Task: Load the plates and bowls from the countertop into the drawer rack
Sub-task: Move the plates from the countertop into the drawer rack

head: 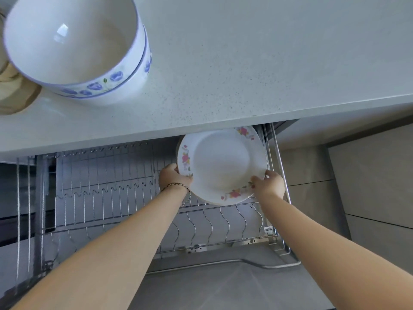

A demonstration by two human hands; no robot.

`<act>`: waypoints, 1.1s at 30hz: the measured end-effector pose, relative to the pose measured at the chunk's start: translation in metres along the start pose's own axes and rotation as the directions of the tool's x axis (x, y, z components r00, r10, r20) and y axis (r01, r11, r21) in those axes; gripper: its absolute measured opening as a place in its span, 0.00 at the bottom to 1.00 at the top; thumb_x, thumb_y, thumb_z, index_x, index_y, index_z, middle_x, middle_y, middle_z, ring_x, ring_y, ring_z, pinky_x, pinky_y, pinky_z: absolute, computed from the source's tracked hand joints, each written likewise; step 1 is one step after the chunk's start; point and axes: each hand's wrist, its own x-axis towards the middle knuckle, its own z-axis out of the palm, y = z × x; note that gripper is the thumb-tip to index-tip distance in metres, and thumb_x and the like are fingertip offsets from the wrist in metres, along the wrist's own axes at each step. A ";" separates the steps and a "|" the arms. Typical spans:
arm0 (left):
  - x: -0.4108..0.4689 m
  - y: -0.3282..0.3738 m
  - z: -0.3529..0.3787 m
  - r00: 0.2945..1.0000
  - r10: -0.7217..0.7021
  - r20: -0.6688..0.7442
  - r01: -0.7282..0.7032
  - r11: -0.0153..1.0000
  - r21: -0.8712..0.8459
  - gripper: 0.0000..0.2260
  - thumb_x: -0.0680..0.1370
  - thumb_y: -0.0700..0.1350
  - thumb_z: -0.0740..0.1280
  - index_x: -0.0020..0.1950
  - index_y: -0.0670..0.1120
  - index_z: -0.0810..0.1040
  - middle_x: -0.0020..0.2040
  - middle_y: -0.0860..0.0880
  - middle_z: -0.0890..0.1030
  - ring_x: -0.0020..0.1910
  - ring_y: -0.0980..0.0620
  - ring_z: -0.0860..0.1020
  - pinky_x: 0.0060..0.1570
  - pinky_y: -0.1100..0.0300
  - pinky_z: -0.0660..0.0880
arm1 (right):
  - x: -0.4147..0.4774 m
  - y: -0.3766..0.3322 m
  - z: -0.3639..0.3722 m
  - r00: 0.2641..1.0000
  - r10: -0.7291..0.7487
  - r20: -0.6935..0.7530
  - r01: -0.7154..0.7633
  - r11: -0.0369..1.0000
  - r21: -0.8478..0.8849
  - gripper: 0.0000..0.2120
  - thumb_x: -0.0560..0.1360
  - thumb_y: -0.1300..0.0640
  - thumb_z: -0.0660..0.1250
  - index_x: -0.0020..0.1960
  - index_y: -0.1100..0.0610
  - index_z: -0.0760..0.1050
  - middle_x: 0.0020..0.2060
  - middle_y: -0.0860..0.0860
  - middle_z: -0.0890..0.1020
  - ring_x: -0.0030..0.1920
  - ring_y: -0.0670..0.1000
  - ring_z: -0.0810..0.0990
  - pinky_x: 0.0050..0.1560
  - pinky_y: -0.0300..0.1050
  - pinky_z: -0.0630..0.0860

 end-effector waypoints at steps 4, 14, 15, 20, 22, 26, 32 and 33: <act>0.008 0.007 0.007 0.999 0.028 -0.018 -0.028 1.000 0.010 0.13 0.72 0.35 0.69 0.56 0.42 0.79 0.56 0.44 0.81 0.54 0.45 0.81 0.49 0.63 0.74 | 0.005 -0.006 0.010 0.998 0.021 -0.067 -0.024 0.999 -0.035 0.14 0.73 0.64 0.62 0.57 0.64 0.76 0.58 0.61 0.76 0.50 0.59 0.75 0.49 0.44 0.71; 0.001 0.009 0.006 0.987 -0.102 0.123 0.116 0.987 -0.115 0.31 0.74 0.31 0.59 0.74 0.50 0.60 0.67 0.43 0.67 0.63 0.41 0.73 0.62 0.49 0.75 | 0.006 0.000 0.021 0.999 -0.011 -0.040 0.016 0.993 0.117 0.12 0.72 0.61 0.63 0.56 0.58 0.73 0.53 0.58 0.77 0.43 0.56 0.74 0.41 0.40 0.68; 0.002 0.011 0.004 0.982 -0.107 0.158 0.140 0.967 -0.212 0.30 0.74 0.28 0.58 0.74 0.48 0.61 0.63 0.44 0.71 0.62 0.42 0.74 0.61 0.48 0.74 | 0.008 0.000 0.023 0.999 -0.011 -0.032 0.015 0.989 0.144 0.15 0.72 0.61 0.63 0.58 0.58 0.73 0.54 0.60 0.78 0.45 0.58 0.76 0.41 0.41 0.70; 0.008 0.017 0.000 0.938 -0.116 0.327 0.235 0.906 -0.352 0.27 0.72 0.25 0.54 0.67 0.47 0.66 0.63 0.42 0.75 0.55 0.43 0.74 0.59 0.43 0.73 | 0.009 0.005 0.027 1.000 -0.007 -0.015 0.009 0.990 0.140 0.21 0.72 0.63 0.62 0.65 0.55 0.70 0.57 0.57 0.78 0.48 0.56 0.77 0.46 0.43 0.69; 0.010 0.015 0.000 0.935 -0.107 0.338 0.237 0.898 -0.371 0.28 0.72 0.24 0.53 0.68 0.46 0.64 0.61 0.42 0.74 0.53 0.44 0.73 0.58 0.43 0.74 | 0.010 0.010 0.028 0.999 -0.023 -0.029 0.026 0.992 0.120 0.19 0.72 0.63 0.62 0.63 0.55 0.71 0.56 0.57 0.79 0.48 0.57 0.78 0.45 0.42 0.70; 0.005 0.015 -0.009 0.916 -0.118 0.383 0.264 0.897 -0.355 0.23 0.75 0.26 0.55 0.67 0.42 0.65 0.63 0.41 0.74 0.45 0.46 0.75 0.55 0.47 0.74 | 0.008 0.008 0.020 0.996 -0.078 0.033 0.078 0.997 -0.010 0.19 0.74 0.64 0.62 0.64 0.57 0.69 0.57 0.56 0.78 0.47 0.57 0.77 0.36 0.40 0.69; -0.037 0.034 -0.020 0.955 -0.122 0.269 0.036 0.952 0.303 0.21 0.76 0.38 0.59 0.69 0.39 0.63 0.67 0.40 0.70 0.63 0.42 0.73 0.60 0.55 0.73 | -0.015 -0.019 -0.029 0.954 -0.105 0.282 0.195 0.929 -0.316 0.20 0.76 0.60 0.62 0.68 0.60 0.69 0.63 0.55 0.77 0.60 0.57 0.77 0.53 0.43 0.72; -0.049 0.043 -0.023 0.940 -0.068 0.334 -0.066 0.926 0.372 0.21 0.77 0.39 0.58 0.70 0.41 0.64 0.67 0.41 0.70 0.62 0.44 0.73 0.60 0.57 0.72 | -0.020 -0.025 -0.045 0.937 -0.120 0.329 0.233 0.915 -0.331 0.20 0.76 0.60 0.61 0.68 0.59 0.70 0.62 0.55 0.78 0.58 0.55 0.78 0.52 0.40 0.71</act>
